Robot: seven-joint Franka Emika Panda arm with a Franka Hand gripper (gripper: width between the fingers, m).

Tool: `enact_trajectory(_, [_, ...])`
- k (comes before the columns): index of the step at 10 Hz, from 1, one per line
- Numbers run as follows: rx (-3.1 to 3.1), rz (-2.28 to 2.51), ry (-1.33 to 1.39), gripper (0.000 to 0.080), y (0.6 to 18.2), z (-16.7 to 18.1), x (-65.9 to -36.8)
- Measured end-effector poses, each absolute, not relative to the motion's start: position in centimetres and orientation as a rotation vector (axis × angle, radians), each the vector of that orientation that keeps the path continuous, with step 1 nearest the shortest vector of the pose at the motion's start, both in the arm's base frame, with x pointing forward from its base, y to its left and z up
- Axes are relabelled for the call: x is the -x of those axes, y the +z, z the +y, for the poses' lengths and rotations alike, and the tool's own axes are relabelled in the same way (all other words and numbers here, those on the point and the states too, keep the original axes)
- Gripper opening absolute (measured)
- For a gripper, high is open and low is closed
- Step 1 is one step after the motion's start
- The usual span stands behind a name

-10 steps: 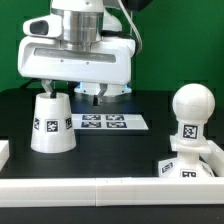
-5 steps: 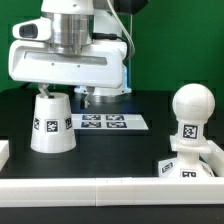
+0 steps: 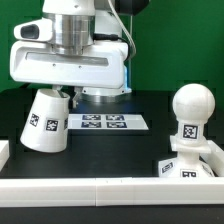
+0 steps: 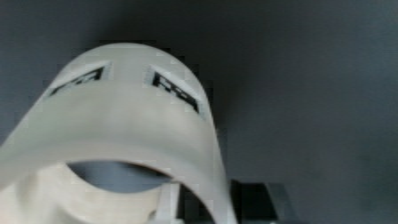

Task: Assemble lamp

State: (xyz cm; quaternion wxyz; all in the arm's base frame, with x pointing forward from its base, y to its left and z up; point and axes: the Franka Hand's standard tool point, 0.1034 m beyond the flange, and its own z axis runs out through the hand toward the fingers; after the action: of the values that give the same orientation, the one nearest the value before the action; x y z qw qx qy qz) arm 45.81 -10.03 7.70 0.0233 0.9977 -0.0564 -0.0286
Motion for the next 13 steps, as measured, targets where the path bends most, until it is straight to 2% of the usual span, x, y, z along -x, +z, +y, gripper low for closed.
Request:
enact_trajectory(4, [-3.090,-0.197,-0.086,0.0043,7.7,-9.7,-45.9])
enact_trajectory(7, [-3.149,-0.399,-0.080,0.0044,8.8,-5.3,-48.4])
enact_trajectory(10, [-3.193,-0.623,-0.030,0.0044,12.1,-2.7,-53.2])
enact_trajectory(13, [-3.197,-0.781,-0.033,0.0044,15.0,-2.3,-57.9])
